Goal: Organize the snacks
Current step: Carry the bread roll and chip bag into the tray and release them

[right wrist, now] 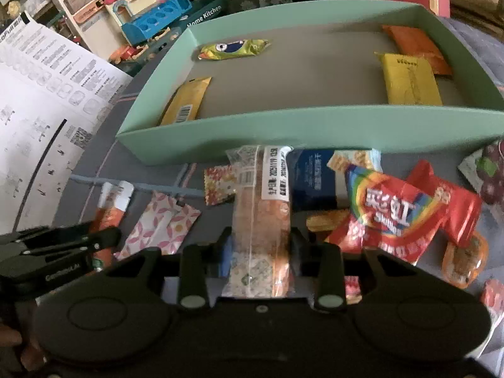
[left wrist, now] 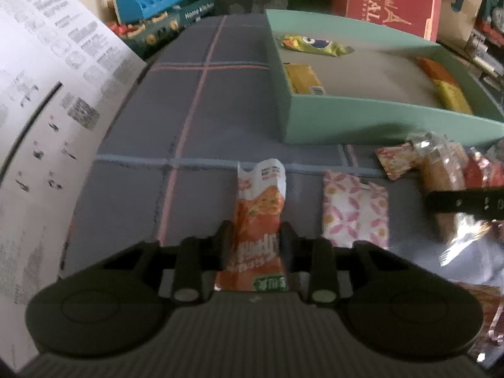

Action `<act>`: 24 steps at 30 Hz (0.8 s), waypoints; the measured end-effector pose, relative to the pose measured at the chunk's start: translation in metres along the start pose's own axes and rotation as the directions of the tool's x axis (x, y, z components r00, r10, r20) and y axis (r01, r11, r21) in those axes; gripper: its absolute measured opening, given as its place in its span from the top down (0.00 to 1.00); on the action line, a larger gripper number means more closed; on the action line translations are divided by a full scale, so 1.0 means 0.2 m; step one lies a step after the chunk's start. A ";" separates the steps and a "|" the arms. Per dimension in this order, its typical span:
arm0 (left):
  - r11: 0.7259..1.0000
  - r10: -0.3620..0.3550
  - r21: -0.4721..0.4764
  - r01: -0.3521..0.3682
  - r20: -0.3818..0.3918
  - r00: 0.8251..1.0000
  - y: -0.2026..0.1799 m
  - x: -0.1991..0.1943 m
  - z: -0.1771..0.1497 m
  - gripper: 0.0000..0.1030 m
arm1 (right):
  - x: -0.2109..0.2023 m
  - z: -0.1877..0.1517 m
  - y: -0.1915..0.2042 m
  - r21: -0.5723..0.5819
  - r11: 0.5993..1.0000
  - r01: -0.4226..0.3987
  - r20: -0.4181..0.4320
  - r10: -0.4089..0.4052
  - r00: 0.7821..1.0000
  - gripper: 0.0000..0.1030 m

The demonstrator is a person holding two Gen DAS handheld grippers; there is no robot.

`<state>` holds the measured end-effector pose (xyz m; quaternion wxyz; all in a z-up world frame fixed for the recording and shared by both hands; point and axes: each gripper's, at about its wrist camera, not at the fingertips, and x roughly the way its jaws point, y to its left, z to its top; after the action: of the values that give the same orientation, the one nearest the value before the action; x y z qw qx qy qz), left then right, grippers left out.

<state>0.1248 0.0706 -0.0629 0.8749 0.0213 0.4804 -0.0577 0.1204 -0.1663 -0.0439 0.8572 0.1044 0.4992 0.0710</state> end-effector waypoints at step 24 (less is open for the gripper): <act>0.996 -0.091 -0.015 0.093 0.104 0.990 -0.12 -0.34 0.20 0.71 | -0.43 0.13 -0.14 0.017 0.991 -0.131 0.154 0.127 0.980 0.66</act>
<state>0.1201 0.0485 0.0163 0.8952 -0.0124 0.4355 -0.0941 0.1009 -0.2147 0.0335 0.8850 0.1531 0.4253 0.1116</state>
